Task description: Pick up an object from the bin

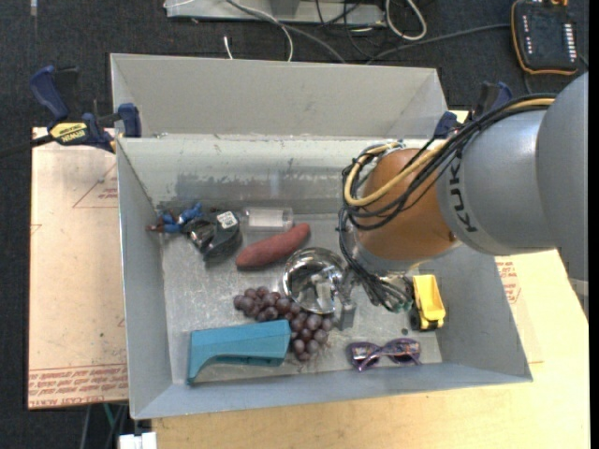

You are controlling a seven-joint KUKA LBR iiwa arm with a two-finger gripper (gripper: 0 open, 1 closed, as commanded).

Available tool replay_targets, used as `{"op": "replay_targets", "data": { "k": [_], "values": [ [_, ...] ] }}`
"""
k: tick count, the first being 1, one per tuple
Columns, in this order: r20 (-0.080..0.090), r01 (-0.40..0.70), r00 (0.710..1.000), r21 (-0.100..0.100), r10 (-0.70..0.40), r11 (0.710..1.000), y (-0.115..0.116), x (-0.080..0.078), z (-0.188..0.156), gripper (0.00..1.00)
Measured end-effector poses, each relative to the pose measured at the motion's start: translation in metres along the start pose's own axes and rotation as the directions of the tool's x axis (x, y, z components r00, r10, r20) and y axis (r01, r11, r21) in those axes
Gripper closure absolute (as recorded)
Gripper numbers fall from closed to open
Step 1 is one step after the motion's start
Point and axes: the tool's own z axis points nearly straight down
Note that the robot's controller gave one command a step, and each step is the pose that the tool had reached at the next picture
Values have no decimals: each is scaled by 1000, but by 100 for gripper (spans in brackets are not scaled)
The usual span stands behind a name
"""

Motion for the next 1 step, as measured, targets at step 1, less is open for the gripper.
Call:
{"op": "replay_targets", "data": {
  "k": [1],
  "values": [
    [0, 0, 1000, 0, 0, 1000, 0, 0, 0, 100]
  ]
}}
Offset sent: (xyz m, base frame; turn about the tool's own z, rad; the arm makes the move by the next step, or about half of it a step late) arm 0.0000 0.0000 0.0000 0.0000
